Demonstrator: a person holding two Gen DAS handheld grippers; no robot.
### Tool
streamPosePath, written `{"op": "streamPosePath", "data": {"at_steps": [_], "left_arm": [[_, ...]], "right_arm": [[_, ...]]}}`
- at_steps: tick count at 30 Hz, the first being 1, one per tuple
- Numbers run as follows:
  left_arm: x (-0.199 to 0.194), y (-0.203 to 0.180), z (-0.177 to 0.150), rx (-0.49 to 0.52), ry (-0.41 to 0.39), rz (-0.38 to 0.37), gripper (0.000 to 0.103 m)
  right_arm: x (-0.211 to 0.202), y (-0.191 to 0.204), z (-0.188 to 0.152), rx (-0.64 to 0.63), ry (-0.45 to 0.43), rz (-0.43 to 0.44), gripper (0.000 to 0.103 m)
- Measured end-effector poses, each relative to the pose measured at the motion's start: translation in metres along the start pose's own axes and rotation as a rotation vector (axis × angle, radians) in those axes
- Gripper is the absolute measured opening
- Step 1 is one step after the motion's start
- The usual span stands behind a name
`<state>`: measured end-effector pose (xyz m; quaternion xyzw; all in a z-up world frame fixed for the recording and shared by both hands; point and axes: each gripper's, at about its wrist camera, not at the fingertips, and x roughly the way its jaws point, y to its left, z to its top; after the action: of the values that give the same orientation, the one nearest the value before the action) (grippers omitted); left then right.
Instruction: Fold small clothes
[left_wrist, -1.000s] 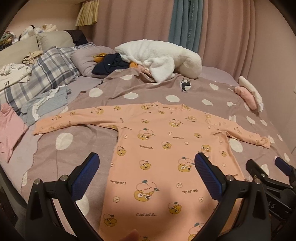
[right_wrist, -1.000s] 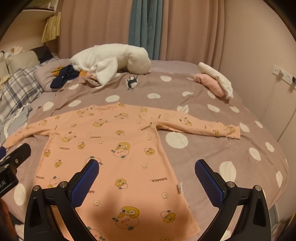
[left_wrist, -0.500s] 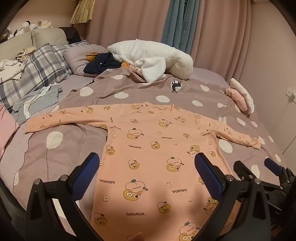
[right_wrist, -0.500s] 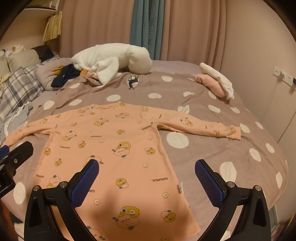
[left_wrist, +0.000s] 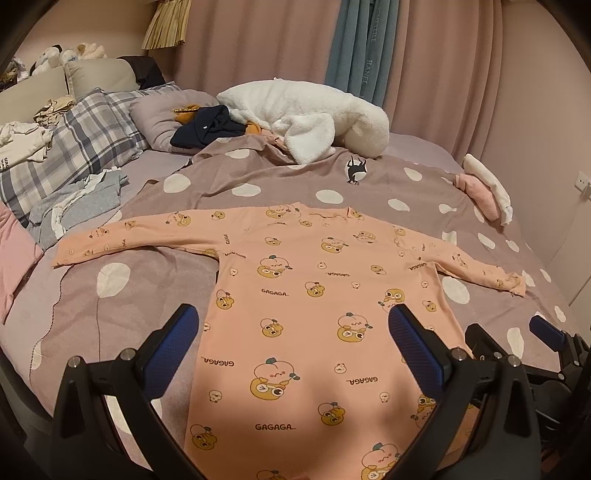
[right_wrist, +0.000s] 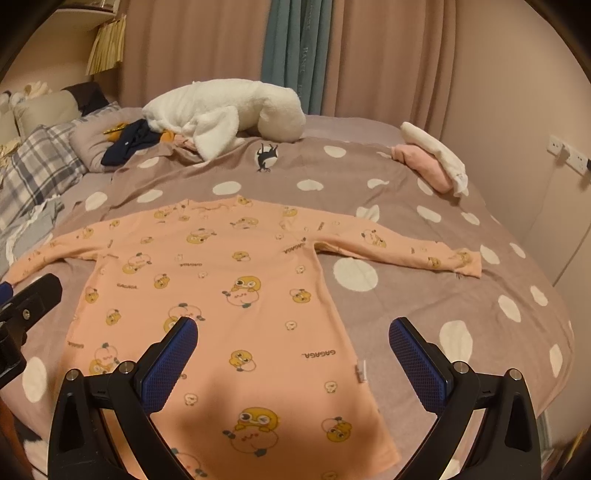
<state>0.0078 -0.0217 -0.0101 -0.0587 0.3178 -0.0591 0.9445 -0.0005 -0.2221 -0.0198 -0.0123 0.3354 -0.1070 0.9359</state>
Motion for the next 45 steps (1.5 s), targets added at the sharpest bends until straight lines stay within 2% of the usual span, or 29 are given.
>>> {"op": "streamPosePath", "data": {"at_steps": [15,31,45], "left_arm": [[0.005,0.001,-0.002,0.012,0.019,0.024,0.103],[0.01,-0.011,-0.003,0.043,0.035,0.042,0.103],[0.01,-0.006,-0.003,0.02,0.028,0.045,0.103]], "right_arm": [[0.012,-0.004,-0.002,0.01,0.051,-0.006,0.103],[0.009,-0.008,0.0,0.023,0.044,-0.004,0.103],[0.014,0.001,-0.003,-0.011,0.062,-0.004,0.103]]}}
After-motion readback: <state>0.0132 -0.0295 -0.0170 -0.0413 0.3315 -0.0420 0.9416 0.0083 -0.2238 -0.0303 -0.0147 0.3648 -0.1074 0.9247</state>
